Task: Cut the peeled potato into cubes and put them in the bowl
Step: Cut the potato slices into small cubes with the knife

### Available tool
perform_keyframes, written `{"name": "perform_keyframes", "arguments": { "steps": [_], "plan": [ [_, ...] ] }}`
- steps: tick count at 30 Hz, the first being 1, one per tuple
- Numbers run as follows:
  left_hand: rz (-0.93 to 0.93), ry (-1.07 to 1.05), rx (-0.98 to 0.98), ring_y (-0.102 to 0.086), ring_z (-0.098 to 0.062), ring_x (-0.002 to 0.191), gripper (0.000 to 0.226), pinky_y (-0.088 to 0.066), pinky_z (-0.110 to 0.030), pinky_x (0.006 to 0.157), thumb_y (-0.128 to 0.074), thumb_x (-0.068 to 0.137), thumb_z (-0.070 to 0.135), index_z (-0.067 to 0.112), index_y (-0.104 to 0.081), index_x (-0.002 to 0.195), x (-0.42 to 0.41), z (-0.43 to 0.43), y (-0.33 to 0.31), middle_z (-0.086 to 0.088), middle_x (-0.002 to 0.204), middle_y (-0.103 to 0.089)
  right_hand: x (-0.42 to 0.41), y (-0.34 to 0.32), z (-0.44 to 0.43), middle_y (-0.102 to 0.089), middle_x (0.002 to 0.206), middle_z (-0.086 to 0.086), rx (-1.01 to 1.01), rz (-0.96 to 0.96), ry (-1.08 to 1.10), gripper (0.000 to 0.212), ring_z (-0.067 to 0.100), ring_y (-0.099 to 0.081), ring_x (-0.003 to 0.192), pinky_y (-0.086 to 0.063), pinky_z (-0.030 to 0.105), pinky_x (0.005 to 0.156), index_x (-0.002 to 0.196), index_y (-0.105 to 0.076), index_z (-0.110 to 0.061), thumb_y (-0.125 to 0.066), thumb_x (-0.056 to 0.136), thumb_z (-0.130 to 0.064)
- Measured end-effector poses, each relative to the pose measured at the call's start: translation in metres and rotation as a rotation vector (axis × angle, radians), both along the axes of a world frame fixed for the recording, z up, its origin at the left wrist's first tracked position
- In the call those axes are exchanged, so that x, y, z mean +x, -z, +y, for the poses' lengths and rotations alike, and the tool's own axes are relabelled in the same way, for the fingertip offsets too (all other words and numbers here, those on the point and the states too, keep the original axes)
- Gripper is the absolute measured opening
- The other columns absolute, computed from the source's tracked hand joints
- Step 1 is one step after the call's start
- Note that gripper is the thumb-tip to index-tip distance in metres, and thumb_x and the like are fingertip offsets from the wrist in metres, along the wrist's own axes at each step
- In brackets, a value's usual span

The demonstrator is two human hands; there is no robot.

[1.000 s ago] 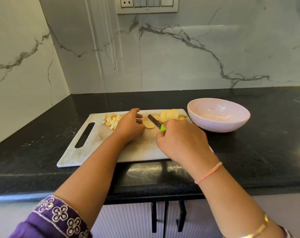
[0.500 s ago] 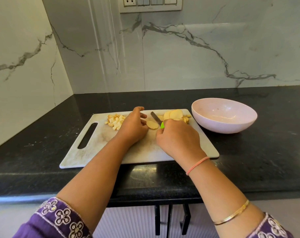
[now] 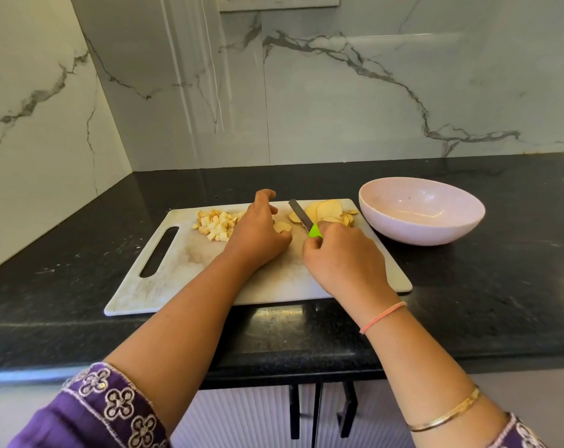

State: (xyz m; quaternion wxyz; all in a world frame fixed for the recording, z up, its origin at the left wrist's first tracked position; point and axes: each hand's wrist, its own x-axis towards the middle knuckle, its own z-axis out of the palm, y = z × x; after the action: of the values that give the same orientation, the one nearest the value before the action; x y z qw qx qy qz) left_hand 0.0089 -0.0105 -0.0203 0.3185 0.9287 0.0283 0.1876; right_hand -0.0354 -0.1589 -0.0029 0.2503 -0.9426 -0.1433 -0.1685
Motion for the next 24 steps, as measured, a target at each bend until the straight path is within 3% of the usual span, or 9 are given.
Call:
{"name": "perform_keyframes", "arguments": {
  "steps": [3, 6, 11, 17, 24],
  "plan": [
    [0.018, 0.021, -0.003, -0.051, -0.012, 0.104, 0.073, -0.047, -0.026, 0.088, -0.067, 0.081, 0.015, 0.021, -0.025, 0.141, -0.0015, 0.0012, -0.0013, -0.002, 0.130, -0.050, 0.0010, 0.0015, -0.0004, -0.042, 0.065, -0.005, -0.012, 0.032, 0.004, 0.026, 0.019, -0.047, 0.070, -0.027, 0.025, 0.050, 0.099, -0.062, -0.016, -0.040, 0.096, -0.030],
    [-0.010, -0.026, 0.058, -0.053, -0.016, 0.108, 0.073, -0.045, -0.026, 0.084, -0.068, 0.081, 0.025, 0.021, -0.026, 0.140, -0.0040, 0.0016, -0.0027, -0.002, 0.128, -0.053, 0.0004, -0.0007, -0.0014, -0.045, 0.071, -0.002, -0.047, 0.059, 0.000, 0.026, 0.022, -0.048, 0.073, -0.033, 0.028, 0.059, 0.094, -0.061, -0.015, -0.041, 0.095, -0.031],
    [-0.024, -0.123, 0.185, -0.059, -0.017, 0.092, 0.072, -0.044, -0.025, 0.070, -0.067, 0.081, 0.045, 0.016, -0.032, 0.136, -0.0051, -0.0047, -0.0039, -0.002, 0.105, -0.063, -0.0019, -0.0034, -0.0027, -0.047, 0.077, 0.001, -0.080, 0.070, -0.010, 0.024, 0.023, -0.047, 0.075, -0.034, 0.030, 0.061, 0.091, -0.058, -0.015, -0.041, 0.095, -0.032],
    [0.006, -0.094, 0.096, -0.055, -0.011, 0.085, 0.060, -0.044, -0.022, 0.071, -0.069, 0.084, 0.035, 0.017, -0.035, 0.130, -0.0039, -0.0043, -0.0051, -0.002, 0.107, -0.064, -0.0022, -0.0036, -0.0029, -0.046, 0.072, -0.001, -0.102, 0.070, -0.040, 0.025, 0.023, -0.050, 0.075, -0.034, 0.029, 0.060, 0.093, -0.061, -0.016, -0.042, 0.094, -0.032],
    [0.077, -0.046, 0.066, -0.058, -0.016, 0.104, 0.048, -0.042, -0.020, 0.079, -0.064, 0.087, 0.019, 0.019, -0.038, 0.127, -0.0027, 0.0024, -0.0094, -0.001, 0.125, -0.062, -0.0048, -0.0052, -0.0059, -0.043, 0.064, -0.002, -0.085, 0.102, -0.059, 0.022, 0.024, -0.052, 0.075, -0.033, 0.029, 0.058, 0.085, -0.057, -0.016, -0.043, 0.093, -0.031]
  ]
}}
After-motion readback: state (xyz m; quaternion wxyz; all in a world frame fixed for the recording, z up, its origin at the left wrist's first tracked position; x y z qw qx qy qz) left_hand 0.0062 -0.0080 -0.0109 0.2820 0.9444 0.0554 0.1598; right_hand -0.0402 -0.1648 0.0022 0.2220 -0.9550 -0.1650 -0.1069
